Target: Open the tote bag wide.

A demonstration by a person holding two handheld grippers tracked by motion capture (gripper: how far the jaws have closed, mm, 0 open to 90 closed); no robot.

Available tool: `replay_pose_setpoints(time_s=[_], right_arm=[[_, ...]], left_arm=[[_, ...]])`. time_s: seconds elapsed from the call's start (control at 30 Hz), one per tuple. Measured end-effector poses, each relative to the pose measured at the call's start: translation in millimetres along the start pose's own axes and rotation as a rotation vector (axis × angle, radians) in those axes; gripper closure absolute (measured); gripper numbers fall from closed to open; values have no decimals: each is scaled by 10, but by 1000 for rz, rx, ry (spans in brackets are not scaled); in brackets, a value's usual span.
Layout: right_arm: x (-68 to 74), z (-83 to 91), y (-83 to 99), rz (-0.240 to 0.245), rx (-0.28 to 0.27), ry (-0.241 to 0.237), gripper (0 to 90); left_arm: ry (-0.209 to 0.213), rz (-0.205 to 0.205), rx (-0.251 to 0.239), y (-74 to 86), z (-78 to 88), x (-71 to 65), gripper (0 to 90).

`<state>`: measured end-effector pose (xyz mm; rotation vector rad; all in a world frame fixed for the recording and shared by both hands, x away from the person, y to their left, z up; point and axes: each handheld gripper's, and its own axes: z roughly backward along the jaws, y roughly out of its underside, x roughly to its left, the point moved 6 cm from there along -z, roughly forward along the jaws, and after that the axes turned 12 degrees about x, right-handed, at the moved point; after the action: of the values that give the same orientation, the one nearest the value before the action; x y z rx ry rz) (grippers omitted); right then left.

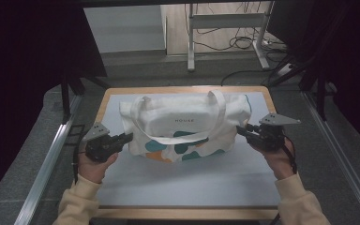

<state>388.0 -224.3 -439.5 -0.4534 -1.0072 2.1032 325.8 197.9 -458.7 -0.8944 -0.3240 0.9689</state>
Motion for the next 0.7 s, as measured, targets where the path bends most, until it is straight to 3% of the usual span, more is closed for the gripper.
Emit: replay_pose_setpoints(time_s=[0.7], right_arm=[[1,78,59,-15,-34,-62,682]], left_arm=[[7,6,-16,48,12,-4,858]])
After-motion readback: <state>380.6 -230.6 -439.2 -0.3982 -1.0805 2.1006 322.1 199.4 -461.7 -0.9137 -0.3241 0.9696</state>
